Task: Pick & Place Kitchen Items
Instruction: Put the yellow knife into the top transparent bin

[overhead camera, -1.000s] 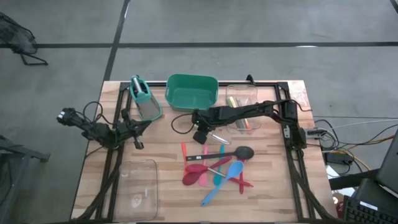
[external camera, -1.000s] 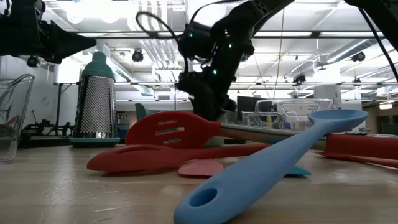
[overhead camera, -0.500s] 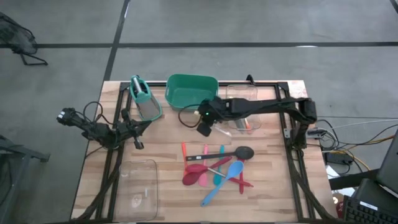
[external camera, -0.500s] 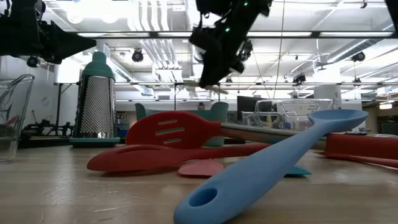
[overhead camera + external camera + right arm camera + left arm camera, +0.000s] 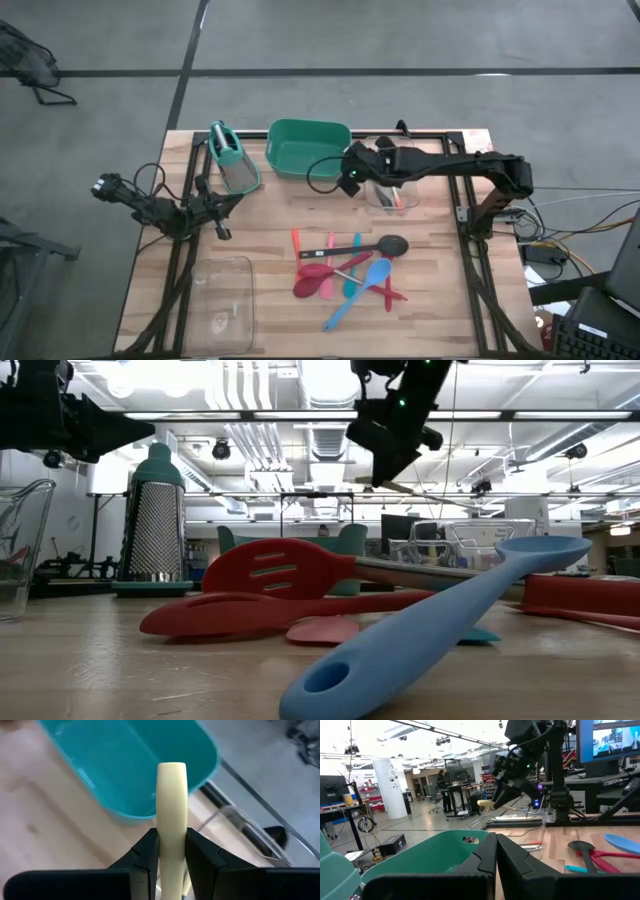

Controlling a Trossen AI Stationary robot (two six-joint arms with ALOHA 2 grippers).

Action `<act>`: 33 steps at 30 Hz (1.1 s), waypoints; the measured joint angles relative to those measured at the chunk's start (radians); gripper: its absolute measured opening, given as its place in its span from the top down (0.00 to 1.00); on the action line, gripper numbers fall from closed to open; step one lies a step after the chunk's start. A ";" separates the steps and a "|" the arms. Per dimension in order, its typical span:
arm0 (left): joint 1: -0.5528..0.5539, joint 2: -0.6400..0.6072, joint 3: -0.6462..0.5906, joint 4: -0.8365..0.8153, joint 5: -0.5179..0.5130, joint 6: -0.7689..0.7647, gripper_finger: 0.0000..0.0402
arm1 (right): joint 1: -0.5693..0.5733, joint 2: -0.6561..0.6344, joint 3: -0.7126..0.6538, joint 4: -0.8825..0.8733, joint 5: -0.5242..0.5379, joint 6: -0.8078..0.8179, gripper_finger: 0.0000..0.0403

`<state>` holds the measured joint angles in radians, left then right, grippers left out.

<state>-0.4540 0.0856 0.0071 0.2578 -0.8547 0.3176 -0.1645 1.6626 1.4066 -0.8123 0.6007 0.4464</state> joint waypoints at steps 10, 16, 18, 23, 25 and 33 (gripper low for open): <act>0.000 0.000 0.000 -0.006 0.000 0.000 0.97 | -0.127 -0.005 -0.146 0.001 0.023 0.107 0.82; 0.000 0.000 0.000 -0.006 0.000 0.000 0.97 | -0.181 -0.005 -0.251 0.031 -0.025 0.146 0.77; 0.000 0.000 0.000 -0.006 0.000 0.000 0.97 | -0.186 -0.005 -0.277 0.051 -0.038 0.146 0.77; 0.000 0.000 0.000 -0.006 0.000 0.000 0.97 | -0.192 -0.005 -0.328 0.118 -0.086 0.135 0.80; 0.000 0.000 0.000 -0.006 0.000 0.000 0.97 | -0.192 -0.005 -0.337 0.120 -0.087 0.137 0.81; 0.000 0.000 0.000 -0.005 0.000 0.000 0.97 | -0.182 -0.005 -0.309 0.116 -0.086 0.133 0.69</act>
<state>-0.4540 0.0856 0.0072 0.2523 -0.8547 0.3176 -0.3466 1.6581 1.0980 -0.6966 0.5150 0.5795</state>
